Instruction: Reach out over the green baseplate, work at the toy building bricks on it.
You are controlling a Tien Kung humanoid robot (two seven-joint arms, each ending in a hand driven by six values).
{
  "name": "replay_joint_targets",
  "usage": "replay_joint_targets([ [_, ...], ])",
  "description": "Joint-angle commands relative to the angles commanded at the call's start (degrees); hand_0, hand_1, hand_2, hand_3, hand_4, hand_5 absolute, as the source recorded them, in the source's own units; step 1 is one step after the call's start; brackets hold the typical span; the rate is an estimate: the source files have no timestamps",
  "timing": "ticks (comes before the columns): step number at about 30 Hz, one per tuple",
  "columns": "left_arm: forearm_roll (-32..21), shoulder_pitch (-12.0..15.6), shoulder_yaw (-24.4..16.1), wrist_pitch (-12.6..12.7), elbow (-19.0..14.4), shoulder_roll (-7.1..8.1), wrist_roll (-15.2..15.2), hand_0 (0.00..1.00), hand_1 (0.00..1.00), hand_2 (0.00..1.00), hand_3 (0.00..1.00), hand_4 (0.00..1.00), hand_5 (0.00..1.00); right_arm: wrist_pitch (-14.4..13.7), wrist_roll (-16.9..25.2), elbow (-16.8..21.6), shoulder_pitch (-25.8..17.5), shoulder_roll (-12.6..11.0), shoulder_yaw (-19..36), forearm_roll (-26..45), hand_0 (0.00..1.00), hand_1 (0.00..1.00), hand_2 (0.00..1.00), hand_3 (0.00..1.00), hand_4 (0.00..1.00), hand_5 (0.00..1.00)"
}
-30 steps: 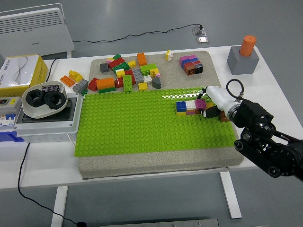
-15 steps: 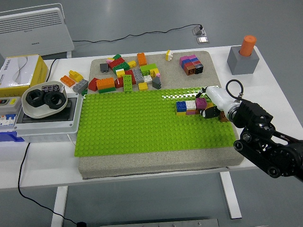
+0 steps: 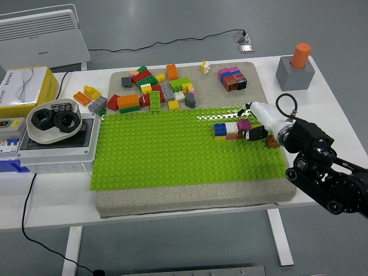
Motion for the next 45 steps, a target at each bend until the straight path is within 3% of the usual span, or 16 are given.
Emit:
replay_joint_targets([
  [3,-0.02,0.02,-0.03,0.03,0.0,-0.05,0.01,0.728,0.371,0.327,0.505,0.282,0.002,-0.07,-0.08,1.04,-0.47,-0.44,0.47,-2.21,0.802,0.824,0.865,0.722,0.87,0.185],
  [4,-0.05,0.03,-0.06,0.05,0.0,-0.07,0.02,0.729,0.371,0.326,0.506,0.275,0.002,-0.06,-0.13,1.54,-0.71,-0.65,0.64,-3.09,0.803,0.826,0.866,0.685,0.975,0.348],
  [9,-0.22,0.12,-0.16,0.17,0.0,-0.15,0.03,0.729,0.371,0.326,0.506,0.275,0.002,-0.19,-0.16,3.92,-2.05,-1.66,1.31,-6.6,0.803,0.826,0.866,0.685,0.975,0.348],
  [10,-0.14,0.12,-0.2,0.18,0.0,-0.16,0.04,0.73,0.371,0.326,0.508,0.27,0.002,-0.39,-0.02,4.16,-2.3,-1.74,1.37,-7.01,0.815,0.836,0.87,0.635,0.998,0.51],
  [21,0.21,0.14,-0.29,0.2,0.0,-0.19,0.11,0.73,0.371,0.326,0.507,0.267,0.002,-1.05,0.27,3.47,-3.39,-1.5,1.62,-7.48,0.818,0.834,0.87,0.634,0.998,0.534],
  [22,0.15,0.14,-0.27,0.21,0.0,-0.18,0.09,0.73,0.371,0.326,0.507,0.267,0.002,-1.05,0.25,3.47,-3.49,-1.51,1.65,-7.47,0.82,0.835,0.87,0.629,0.998,0.576],
  [45,0.34,0.14,-0.45,0.26,0.0,-0.29,0.03,0.73,0.372,0.327,0.507,0.266,0.002,-0.96,0.23,3.79,-4.86,-1.41,1.45,-7.83,0.825,0.835,0.872,0.618,0.998,0.587],
])
